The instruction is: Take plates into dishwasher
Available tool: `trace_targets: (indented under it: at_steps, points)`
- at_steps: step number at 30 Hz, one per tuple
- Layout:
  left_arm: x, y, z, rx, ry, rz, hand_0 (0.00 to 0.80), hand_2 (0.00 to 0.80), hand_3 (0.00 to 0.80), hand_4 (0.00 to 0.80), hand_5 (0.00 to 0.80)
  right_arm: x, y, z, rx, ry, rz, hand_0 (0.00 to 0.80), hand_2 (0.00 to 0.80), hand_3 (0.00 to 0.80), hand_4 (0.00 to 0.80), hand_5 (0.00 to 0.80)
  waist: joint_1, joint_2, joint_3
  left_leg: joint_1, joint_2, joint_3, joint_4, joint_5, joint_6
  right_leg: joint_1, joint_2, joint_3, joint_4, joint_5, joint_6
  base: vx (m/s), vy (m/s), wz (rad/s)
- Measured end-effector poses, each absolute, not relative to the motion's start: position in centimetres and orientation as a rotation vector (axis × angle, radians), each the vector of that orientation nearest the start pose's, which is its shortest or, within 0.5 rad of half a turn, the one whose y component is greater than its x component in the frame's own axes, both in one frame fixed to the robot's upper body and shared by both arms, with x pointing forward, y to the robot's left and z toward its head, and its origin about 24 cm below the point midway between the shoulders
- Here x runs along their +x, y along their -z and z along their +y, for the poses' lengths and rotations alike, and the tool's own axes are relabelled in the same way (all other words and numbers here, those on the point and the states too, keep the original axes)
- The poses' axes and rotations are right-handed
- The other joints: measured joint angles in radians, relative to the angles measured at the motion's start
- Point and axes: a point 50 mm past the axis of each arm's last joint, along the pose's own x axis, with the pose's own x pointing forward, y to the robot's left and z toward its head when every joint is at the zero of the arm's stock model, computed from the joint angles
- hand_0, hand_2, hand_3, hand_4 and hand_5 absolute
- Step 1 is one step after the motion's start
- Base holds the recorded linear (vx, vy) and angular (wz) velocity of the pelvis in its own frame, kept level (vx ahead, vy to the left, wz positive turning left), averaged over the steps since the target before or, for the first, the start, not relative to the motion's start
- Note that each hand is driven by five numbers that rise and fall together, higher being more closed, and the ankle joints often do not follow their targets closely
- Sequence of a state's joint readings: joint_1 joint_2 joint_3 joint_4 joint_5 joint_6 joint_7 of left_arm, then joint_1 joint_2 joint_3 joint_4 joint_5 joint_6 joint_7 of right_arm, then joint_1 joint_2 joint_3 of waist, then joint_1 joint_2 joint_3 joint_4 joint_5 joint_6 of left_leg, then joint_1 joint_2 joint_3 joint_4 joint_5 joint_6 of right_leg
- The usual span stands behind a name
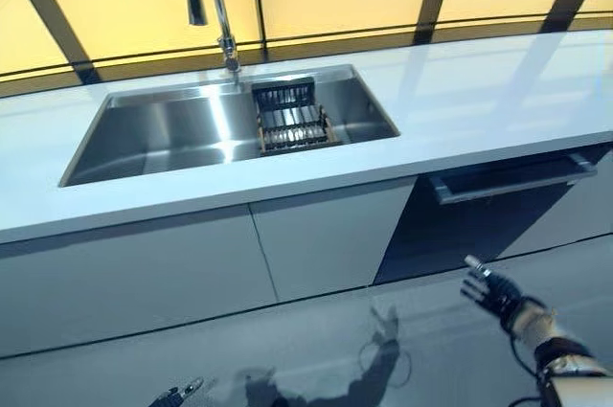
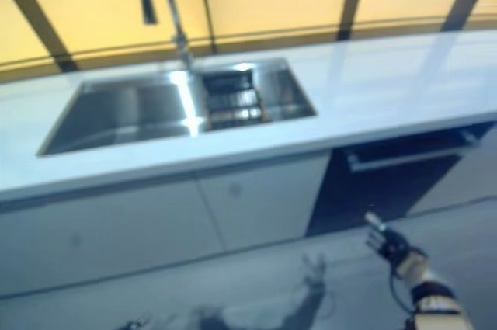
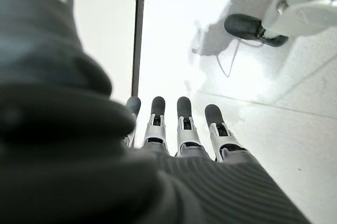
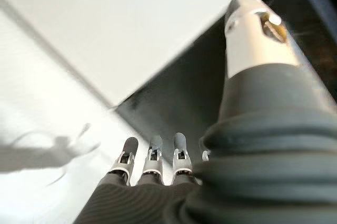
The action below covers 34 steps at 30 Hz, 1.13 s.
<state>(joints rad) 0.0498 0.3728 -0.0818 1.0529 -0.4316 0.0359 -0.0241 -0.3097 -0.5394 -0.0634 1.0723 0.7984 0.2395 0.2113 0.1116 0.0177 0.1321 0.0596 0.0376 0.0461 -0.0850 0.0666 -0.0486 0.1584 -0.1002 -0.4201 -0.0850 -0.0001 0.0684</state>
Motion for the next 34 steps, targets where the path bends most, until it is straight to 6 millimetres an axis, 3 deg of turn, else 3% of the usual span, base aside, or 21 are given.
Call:
trace_targets:
  at_steps: [4, 8, 10, 12, 13, 14, 16, 18, 20, 21, 23, 26, 34]
  points:
    - [10.6, 13.8, 28.1, 0.034, -0.306, 1.106, 0.000, 0.000, 0.000, 0.000, 0.000, 19.3, 9.3, -30.2, 0.465, 0.317, 0.826, 0.000, 0.000, 0.000, 0.000, 0.000, -0.021, -0.001, -0.004, -0.002, -0.001, -0.022, 0.000, 0.000, 0.000, 0.017, 0.006, 0.008, 0.002, -0.007, -0.001, -0.076, -0.108, 0.20]
    - [9.2, 14.4, 27.9, 0.023, -0.328, 1.177, 0.000, 0.000, 0.000, 0.000, 0.000, 14.7, 12.9, -27.2, 0.382, 0.267, 1.023, 0.000, 0.000, 0.000, 0.000, 0.000, -0.038, -0.003, -0.009, -0.002, 0.006, -0.075, 0.004, 0.016, -0.016, 0.045, 0.030, 0.024, 0.000, -0.026, -0.014, -0.166, -0.185, 0.39]
    - [8.9, 14.8, 27.2, 0.003, -0.325, 1.189, 0.000, 0.000, 0.000, 0.000, 0.000, 13.0, 13.9, -26.3, 0.368, 0.262, 1.081, 0.000, 0.000, 0.000, 0.000, 0.000, -0.041, 0.004, -0.006, -0.028, 0.009, -0.072, 0.016, 0.031, -0.020, 0.045, 0.043, 0.016, -0.002, -0.032, -0.022, -0.187, -0.052, 0.56]
    - [9.1, 15.2, 25.7, -0.032, -0.301, 1.190, 0.000, 0.000, 0.000, 0.000, 0.000, 11.6, 14.5, -26.0, 0.359, 0.271, 1.127, 0.000, 0.000, 0.000, 0.000, 0.000, -0.042, 0.022, 0.003, -0.039, 0.025, -0.008, -0.005, 0.041, 0.008, 0.044, 0.045, -0.021, 0.001, -0.032, -0.033, -0.189, 0.041, 0.65]
    - [9.1, 15.4, 25.2, -0.036, -0.288, 1.197, 0.000, 0.000, 0.000, 0.000, 0.000, 11.0, 14.7, -25.7, 0.364, 0.274, 1.142, 0.000, 0.000, 0.000, 0.000, 0.000, -0.035, 0.017, 0.003, -0.042, 0.040, 0.079, 0.000, 0.000, 0.028, 0.045, 0.041, -0.041, 0.002, -0.031, -0.039, -0.148, 0.101, 0.63]
    - [9.2, 15.5, 24.9, -0.022, -0.266, 1.203, 0.000, 0.000, 0.000, 0.000, 0.000, 10.7, 15.0, -25.2, 0.374, 0.274, 1.156, 0.000, 0.000, 0.000, 0.000, 0.000, -0.044, -0.012, 0.016, -0.049, 0.044, 0.158, 0.047, -0.034, 0.037, 0.044, 0.005, -0.077, -0.002, -0.036, -0.045, -0.125, 0.174, 0.59]
    - [9.1, 15.6, 24.6, -0.012, -0.242, 1.216, 0.000, 0.000, 0.000, 0.000, 0.000, 10.3, 15.3, -24.9, 0.375, 0.285, 1.167, 0.000, 0.000, 0.000, 0.000, 0.000, -0.044, -0.041, 0.022, -0.061, 0.027, 0.180, 0.198, -0.046, 0.027, 0.046, -0.036, -0.094, 0.001, -0.029, -0.034, -0.126, 0.230, 0.38]
    - [9.2, 15.7, 24.1, -0.001, -0.213, 1.222, 0.000, 0.000, 0.000, 0.000, 0.000, 9.8, 15.3, -25.2, 0.346, 0.303, 1.168, 0.000, 0.000, 0.000, 0.000, 0.000, -0.050, -0.023, 0.014, -0.031, 0.021, 0.182, 0.226, -0.065, 0.022, 0.042, -0.043, -0.104, 0.021, -0.027, -0.016, -0.121, 0.272, 0.29]
    - [9.7, 15.7, 23.7, 0.034, -0.145, 1.226, 0.000, 0.000, 0.000, 0.000, 0.000, 9.4, 15.3, -25.5, 0.295, 0.309, 1.180, 0.000, 0.000, 0.000, 0.000, 0.000, -0.077, 0.016, 0.005, 0.011, 0.017, 0.228, 0.105, -0.070, 0.026, 0.020, -0.035, -0.116, 0.055, -0.038, 0.000, -0.111, 0.229, 0.52]
    - [10.0, 15.7, 23.6, 0.058, -0.109, 1.231, 0.000, 0.000, 0.000, 0.000, 0.000, 9.0, 15.5, -25.5, 0.265, 0.307, 1.200, 0.000, 0.000, 0.000, 0.000, 0.000, -0.098, 0.026, 0.000, 0.023, 0.012, 0.222, 0.041, -0.052, 0.013, 0.006, -0.032, -0.114, 0.070, -0.043, 0.010, -0.092, 0.139, 0.59]
    - [10.8, 15.5, 23.5, 0.099, -0.064, 1.231, 0.000, 0.000, 0.000, 0.000, 0.000, 8.4, 15.8, -25.0, 0.229, 0.297, 1.235, 0.000, 0.000, 0.000, 0.000, 0.000, -0.098, 0.014, 0.002, 0.030, -0.016, 0.210, 0.001, -0.028, 0.035, -0.017, -0.050, -0.073, 0.080, -0.044, 0.016, -0.100, 0.147, 0.32]
    - [10.4, 15.5, 24.0, 0.109, -0.062, 1.260, 0.000, 0.000, 0.000, 0.000, 0.000, 8.2, 16.0, -24.5, 0.176, 0.260, 1.271, 0.000, 0.000, 0.000, 0.000, 0.000, -0.096, -0.001, -0.002, 0.024, -0.042, 0.196, 0.001, -0.030, 0.053, -0.022, -0.058, -0.012, 0.062, -0.033, 0.039, -0.114, 0.150, 0.12]
    - [7.1, 16.1, 24.1, 0.084, -0.087, 1.328, 0.000, 0.000, 0.000, 0.000, 0.000, 9.0, 16.2, -23.0, 0.082, 0.140, 1.298, 0.000, 0.000, 0.000, 0.000, 0.000, -0.090, -0.018, -0.012, 0.018, -0.045, 0.200, 0.001, -0.030, 0.056, -0.007, -0.049, -0.003, 0.012, 0.001, 0.040, -0.053, 0.052, -0.01]
